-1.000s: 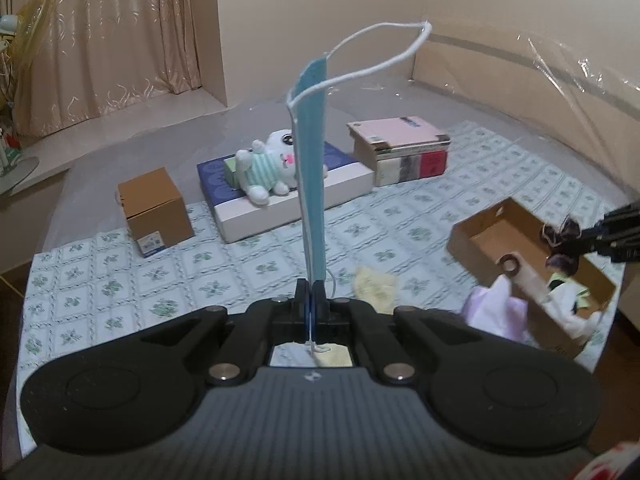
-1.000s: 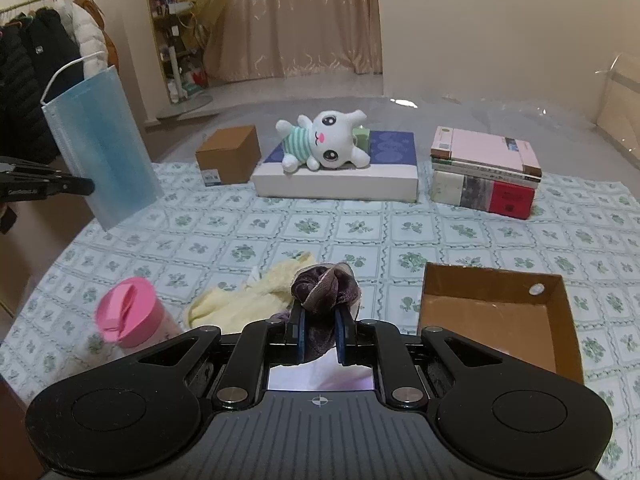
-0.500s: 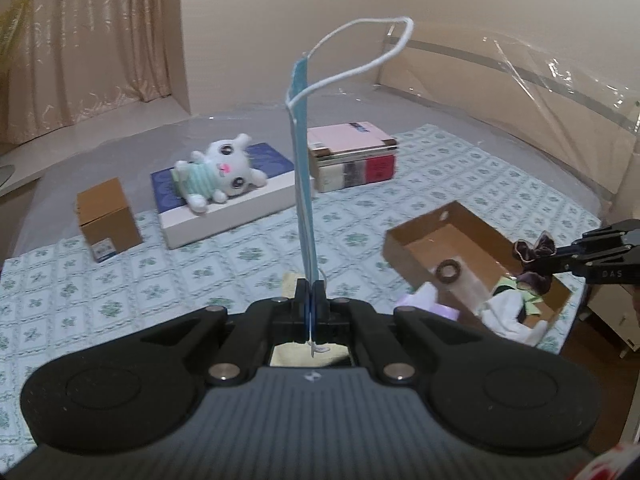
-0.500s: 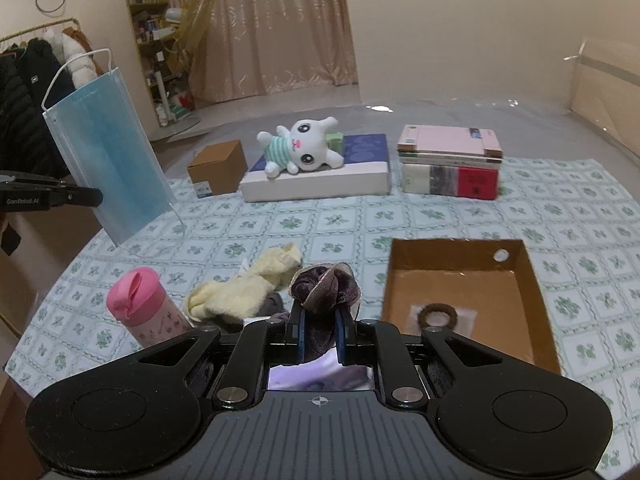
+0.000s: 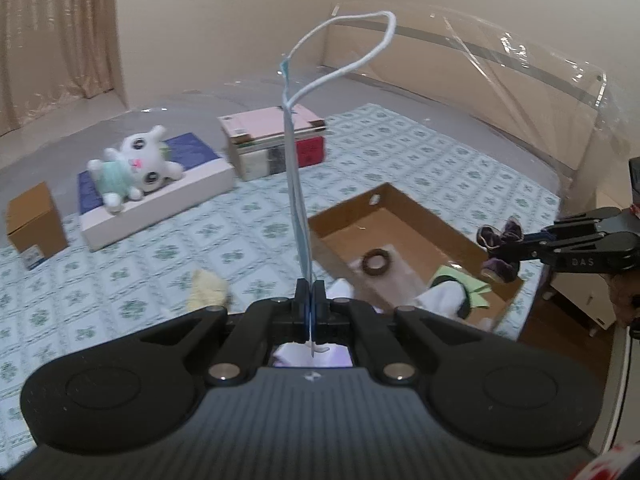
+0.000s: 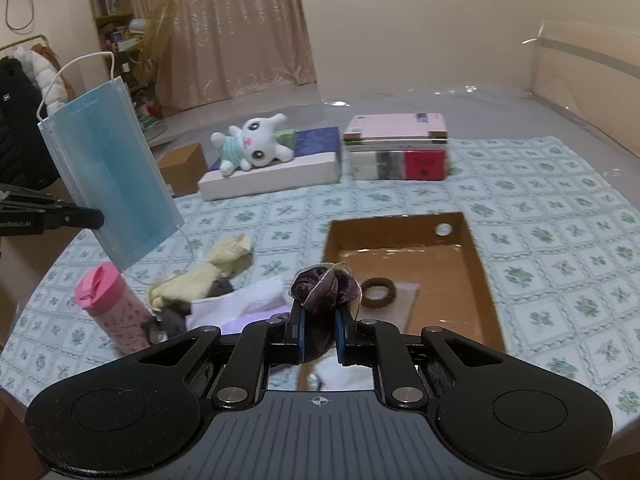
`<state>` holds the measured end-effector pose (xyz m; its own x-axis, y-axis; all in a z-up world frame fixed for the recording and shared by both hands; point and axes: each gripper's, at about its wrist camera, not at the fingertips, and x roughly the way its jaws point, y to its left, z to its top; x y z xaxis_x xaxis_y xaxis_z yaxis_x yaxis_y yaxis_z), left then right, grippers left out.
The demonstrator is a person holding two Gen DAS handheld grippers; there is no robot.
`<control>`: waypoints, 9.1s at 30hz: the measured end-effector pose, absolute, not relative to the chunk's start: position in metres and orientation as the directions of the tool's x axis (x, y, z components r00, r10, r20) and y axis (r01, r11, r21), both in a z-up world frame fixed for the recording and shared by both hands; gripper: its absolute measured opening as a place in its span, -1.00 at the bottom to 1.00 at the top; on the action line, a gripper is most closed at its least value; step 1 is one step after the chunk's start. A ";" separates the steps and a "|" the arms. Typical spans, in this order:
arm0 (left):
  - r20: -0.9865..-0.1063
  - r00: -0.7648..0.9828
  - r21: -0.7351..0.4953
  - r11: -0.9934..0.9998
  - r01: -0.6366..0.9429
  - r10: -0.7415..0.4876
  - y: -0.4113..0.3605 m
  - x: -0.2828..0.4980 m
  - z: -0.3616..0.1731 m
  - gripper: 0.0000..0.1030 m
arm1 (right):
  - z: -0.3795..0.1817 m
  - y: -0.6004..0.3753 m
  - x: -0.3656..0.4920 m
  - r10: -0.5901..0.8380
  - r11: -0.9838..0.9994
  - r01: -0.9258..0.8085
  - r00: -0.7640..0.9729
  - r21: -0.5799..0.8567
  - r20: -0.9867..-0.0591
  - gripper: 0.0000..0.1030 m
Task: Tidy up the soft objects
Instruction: 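Carry the blue mask and purple hair tie over the cardboard box with both tools, then open the left gripper to drop the mask while the right gripper releases the hair tie, then move both tools back from the box toward the pile, then grasp the yellow towel with the left gripper while the right gripper grasps the dark grey mask, then lift and carry the yellow towel and dark grey mask over the cardboard box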
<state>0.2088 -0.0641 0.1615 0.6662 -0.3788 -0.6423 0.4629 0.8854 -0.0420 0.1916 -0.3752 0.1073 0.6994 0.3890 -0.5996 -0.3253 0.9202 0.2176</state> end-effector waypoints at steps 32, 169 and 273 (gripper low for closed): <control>-0.760 0.296 -0.328 0.734 0.594 -0.579 -0.217 0.289 0.073 -1.00 | 0.046 -0.449 0.242 0.327 0.945 -0.210 0.658 0.252 -0.679 -0.72; -0.592 0.769 0.180 0.892 0.415 -0.239 0.026 0.117 0.100 0.45 | 0.067 -0.227 0.157 0.474 0.785 -0.619 0.624 -0.022 -0.621 0.39; -0.676 0.667 -0.084 0.932 0.354 -0.314 0.137 0.321 0.133 -0.73 | 0.105 -0.133 0.321 0.379 0.774 -0.616 0.635 -0.146 -0.673 -0.83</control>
<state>0.3208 0.1368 0.1334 0.6665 -0.3138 -0.6762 0.3536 0.9316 -0.0837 0.3213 -0.1328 0.1047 0.6352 0.3794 -0.6727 -0.6164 0.7739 -0.1455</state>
